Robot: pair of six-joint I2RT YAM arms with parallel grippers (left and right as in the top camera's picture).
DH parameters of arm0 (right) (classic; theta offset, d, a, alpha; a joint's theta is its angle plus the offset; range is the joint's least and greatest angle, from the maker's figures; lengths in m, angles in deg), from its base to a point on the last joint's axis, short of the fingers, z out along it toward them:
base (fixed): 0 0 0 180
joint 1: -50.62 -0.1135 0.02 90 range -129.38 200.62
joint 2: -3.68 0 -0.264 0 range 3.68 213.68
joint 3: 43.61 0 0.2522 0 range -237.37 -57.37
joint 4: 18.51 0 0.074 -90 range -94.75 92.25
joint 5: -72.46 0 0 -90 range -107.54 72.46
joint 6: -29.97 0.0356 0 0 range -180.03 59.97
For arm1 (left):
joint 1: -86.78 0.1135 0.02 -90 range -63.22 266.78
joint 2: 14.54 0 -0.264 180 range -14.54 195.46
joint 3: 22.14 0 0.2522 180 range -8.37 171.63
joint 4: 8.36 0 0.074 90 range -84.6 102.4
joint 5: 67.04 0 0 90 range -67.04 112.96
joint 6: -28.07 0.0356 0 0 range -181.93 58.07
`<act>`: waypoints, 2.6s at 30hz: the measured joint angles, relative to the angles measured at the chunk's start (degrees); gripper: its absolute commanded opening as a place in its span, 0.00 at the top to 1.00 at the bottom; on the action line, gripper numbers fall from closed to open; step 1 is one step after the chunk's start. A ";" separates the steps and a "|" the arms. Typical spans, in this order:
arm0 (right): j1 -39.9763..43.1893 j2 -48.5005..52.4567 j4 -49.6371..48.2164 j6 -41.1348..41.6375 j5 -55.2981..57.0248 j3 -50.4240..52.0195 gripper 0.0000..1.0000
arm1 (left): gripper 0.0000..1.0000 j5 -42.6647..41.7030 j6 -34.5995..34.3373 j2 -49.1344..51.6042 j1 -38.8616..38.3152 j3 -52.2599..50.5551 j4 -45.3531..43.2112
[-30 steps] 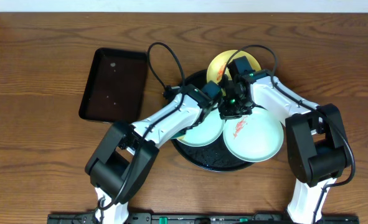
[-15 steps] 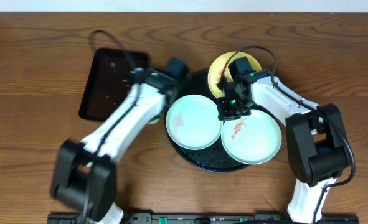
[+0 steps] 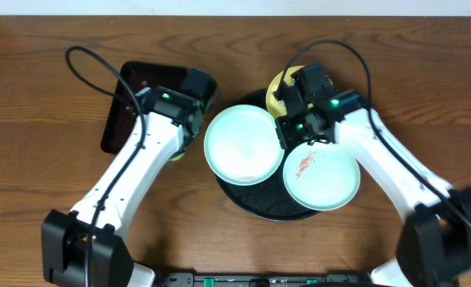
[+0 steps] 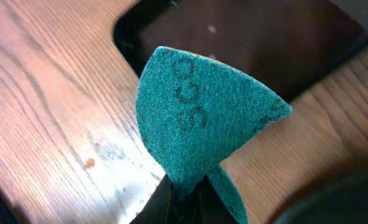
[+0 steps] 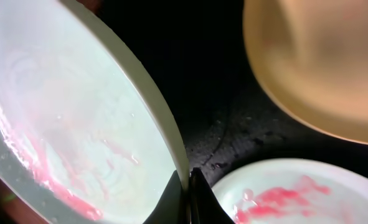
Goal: Clean dirty plates on tray and stack at the side
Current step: 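Move the left gripper with the sponge over the black rectangular tray, then lift the left green plate by its rim with the right gripper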
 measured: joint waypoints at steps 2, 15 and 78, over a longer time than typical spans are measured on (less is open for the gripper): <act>-0.13 -2.89 0.72 0.44 2.45 0.00 0.99 | 0.92 0.39 0.04 0.00 1.79 0.00 0.02; -3.17 -8.96 3.06 1.51 24.74 -0.02 0.99 | 0.93 -1.90 6.32 0.00 11.32 -0.02 -1.99; -8.11 -8.98 -5.88 1.97 49.00 -0.07 0.99 | 0.92 -8.92 21.51 4.57 16.06 -0.35 -12.02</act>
